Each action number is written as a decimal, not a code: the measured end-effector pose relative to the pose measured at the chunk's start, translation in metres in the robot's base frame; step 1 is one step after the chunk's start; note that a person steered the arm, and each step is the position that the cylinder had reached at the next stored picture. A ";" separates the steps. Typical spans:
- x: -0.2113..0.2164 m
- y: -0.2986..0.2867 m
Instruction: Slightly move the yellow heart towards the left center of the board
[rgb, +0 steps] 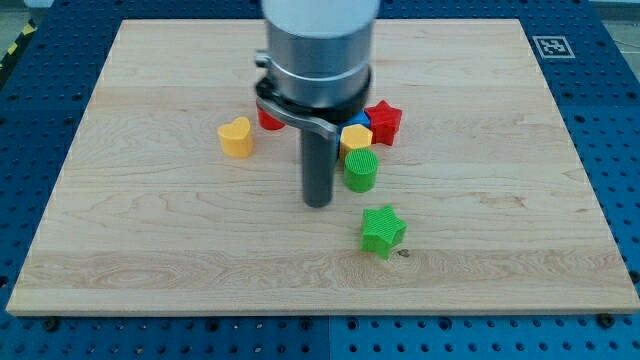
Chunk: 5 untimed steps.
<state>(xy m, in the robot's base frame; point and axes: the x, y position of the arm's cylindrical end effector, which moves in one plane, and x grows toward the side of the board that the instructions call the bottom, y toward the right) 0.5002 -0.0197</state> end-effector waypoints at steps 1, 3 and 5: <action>-0.024 -0.024; -0.053 -0.026; -0.084 -0.054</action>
<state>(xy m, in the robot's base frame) 0.4165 -0.0740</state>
